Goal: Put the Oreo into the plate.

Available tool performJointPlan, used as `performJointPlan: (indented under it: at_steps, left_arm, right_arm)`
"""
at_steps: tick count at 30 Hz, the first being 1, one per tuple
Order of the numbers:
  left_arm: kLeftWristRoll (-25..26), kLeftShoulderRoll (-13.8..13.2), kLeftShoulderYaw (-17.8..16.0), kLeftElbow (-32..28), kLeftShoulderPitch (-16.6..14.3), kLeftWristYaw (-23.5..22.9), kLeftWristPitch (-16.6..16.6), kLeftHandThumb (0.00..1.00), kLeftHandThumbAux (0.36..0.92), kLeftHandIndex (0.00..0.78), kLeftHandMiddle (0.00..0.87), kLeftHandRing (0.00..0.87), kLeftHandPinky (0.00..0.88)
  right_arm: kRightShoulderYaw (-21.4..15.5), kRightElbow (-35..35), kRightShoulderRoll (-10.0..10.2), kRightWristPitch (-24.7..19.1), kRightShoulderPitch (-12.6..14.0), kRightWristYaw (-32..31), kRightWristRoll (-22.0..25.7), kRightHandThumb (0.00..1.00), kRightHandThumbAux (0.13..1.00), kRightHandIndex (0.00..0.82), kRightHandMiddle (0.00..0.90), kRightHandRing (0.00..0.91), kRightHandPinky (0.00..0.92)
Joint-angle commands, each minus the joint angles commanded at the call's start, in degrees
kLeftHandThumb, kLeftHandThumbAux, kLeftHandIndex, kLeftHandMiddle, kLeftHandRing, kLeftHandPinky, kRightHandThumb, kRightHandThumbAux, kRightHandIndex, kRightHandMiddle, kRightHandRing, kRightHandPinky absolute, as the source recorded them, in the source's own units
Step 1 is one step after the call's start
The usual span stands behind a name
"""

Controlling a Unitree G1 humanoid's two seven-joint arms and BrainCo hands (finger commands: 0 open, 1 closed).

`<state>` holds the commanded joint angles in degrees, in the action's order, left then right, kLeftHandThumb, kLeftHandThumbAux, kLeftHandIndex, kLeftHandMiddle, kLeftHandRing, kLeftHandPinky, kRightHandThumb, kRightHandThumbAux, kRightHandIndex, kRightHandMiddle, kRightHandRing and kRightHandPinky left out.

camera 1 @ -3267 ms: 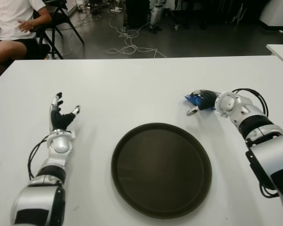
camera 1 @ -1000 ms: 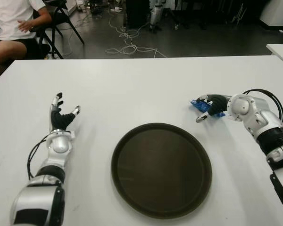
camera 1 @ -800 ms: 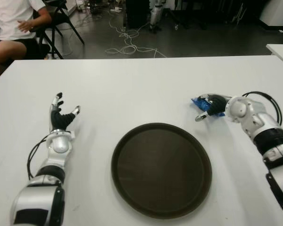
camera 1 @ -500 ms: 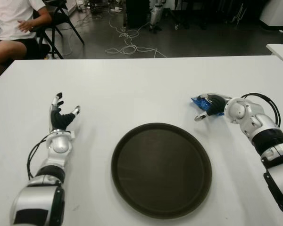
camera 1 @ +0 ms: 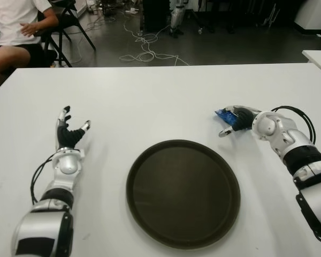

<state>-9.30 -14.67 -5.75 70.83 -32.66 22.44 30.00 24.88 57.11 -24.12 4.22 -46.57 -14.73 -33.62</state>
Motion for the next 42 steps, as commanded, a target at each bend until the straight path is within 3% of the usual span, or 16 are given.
performJointPlan:
  at_steps: [11,18,23,28,35,42]
  left_arm:
    - [-0.12,0.08,0.08,-0.03,-0.05,0.25,0.07,0.000,0.785,0.072,0.116,0.095,0.083]
    - [-0.16,0.15,0.09,-0.25,0.05,0.49,0.64,0.000,0.821,0.085,0.134,0.115,0.096]
    - [-0.03,0.19,0.01,-0.33,0.06,0.38,0.81,0.000,0.827,0.086,0.132,0.114,0.098]
    - [0.30,0.26,-0.22,-0.32,0.08,0.00,0.83,0.000,0.827,0.083,0.122,0.106,0.096]
    - [0.00,0.12,-0.03,-0.02,-0.15,0.26,0.11,0.000,0.805,0.073,0.112,0.095,0.088]
    - [-0.27,0.01,0.17,0.07,-0.18,0.44,-0.02,0.000,0.808,0.072,0.116,0.102,0.096]
  right_arm:
    - [-1.87,-0.53,0.21,0.76,0.28,-0.50,2.44,0.000,0.633,0.044,0.066,0.045,0.024]
    - [-1.12,-1.62,-0.39,0.70,0.36,-1.78,2.24,0.000,0.620,0.046,0.068,0.053,0.035]
    - [0.13,-5.67,-1.79,0.07,1.19,-4.67,1.10,0.000,0.615,0.042,0.068,0.053,0.034]
    - [0.48,-16.65,-5.07,-2.93,4.14,-12.04,0.58,0.000,0.618,0.049,0.079,0.058,0.043]
    - [-1.71,-30.64,-9.06,-6.49,9.87,-19.69,2.20,0.000,0.613,0.056,0.090,0.066,0.039]
    - [-1.24,-34.08,-10.15,-8.98,10.36,-23.38,1.53,0.000,0.623,0.054,0.090,0.069,0.028]
